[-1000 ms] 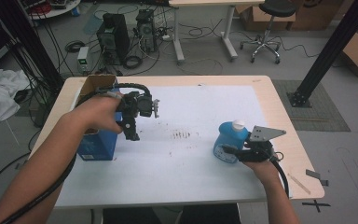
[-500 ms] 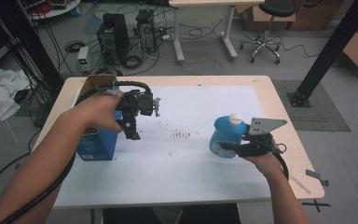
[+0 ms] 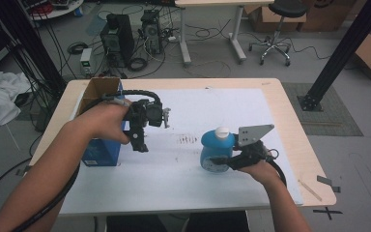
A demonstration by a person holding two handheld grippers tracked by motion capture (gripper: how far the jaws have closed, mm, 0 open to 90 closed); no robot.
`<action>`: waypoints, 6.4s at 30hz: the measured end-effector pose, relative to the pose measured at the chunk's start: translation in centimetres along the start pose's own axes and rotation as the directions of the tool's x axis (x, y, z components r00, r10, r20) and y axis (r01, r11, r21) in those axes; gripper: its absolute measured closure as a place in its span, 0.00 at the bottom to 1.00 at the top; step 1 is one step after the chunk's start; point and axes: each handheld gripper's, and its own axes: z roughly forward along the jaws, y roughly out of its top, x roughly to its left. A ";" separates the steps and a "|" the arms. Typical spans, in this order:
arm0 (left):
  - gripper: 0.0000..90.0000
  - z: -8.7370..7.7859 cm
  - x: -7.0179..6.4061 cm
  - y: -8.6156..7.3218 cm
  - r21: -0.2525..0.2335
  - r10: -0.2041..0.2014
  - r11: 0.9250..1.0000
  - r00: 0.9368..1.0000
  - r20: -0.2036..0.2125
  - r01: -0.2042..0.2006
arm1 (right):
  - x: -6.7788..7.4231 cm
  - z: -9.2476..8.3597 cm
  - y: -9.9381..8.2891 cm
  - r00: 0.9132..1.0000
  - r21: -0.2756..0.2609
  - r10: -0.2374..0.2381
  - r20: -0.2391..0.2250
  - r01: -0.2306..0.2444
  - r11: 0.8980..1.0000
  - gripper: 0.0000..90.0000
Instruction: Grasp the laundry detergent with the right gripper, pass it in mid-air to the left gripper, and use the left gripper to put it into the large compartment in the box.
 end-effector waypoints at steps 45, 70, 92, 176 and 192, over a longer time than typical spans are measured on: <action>0.00 -0.3 -3.7 3.5 -0.038 0.067 0.997 0.997 0.047 -0.065 | 1.3 11.0 4.1 0.982 -0.039 -0.079 -0.171 0.073 0.997 0.51; 0.00 0.0 -4.0 4.6 -0.029 0.066 0.997 0.998 0.011 -0.066 | 1.6 13.3 5.1 0.980 -0.052 -0.079 -0.184 0.071 0.996 0.51; 0.15 -0.2 -4.0 5.0 0.004 0.059 0.998 0.998 -0.002 -0.059 | 1.5 13.2 5.0 0.982 -0.051 -0.063 -0.178 0.054 0.997 0.51; 0.42 -2.1 -1.9 4.3 0.061 -0.075 0.995 0.997 0.009 0.075 | -0.1 7.2 5.1 0.995 0.101 -0.030 -0.091 0.039 0.994 0.03; 0.42 -6.2 0.2 3.0 0.094 -0.248 0.965 0.969 0.003 0.246 | -1.4 3.6 6.2 0.993 0.460 -0.062 -0.103 0.103 0.882 0.00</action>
